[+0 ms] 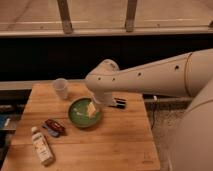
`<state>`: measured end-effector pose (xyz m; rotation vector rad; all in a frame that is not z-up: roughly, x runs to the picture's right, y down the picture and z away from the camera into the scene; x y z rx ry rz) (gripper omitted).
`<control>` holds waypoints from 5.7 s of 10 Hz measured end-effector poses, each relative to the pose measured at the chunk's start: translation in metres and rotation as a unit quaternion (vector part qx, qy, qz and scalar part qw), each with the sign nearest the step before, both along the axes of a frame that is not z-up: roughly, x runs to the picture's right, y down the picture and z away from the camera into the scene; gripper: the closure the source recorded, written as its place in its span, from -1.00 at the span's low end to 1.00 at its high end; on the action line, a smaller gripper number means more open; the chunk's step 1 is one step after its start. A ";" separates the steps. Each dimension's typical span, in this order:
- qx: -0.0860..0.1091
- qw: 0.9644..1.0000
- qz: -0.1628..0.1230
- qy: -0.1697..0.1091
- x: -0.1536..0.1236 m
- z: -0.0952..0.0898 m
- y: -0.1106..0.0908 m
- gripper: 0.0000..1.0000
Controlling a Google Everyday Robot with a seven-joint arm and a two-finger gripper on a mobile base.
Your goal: Place the bottle in the ceramic bowl
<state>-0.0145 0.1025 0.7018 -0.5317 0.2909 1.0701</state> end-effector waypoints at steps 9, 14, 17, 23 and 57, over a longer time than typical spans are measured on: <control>0.002 1.000 -0.021 -0.006 -0.006 -0.004 -0.003 -0.55; -0.030 0.996 -0.018 -0.087 -0.097 -0.016 0.018 -0.55; -0.029 0.992 -0.001 -0.121 -0.157 -0.024 0.030 -0.55; -0.021 0.988 -0.009 -0.150 -0.209 -0.037 0.050 -0.55; -0.187 0.960 -0.133 -0.160 -0.325 0.016 0.202 -0.55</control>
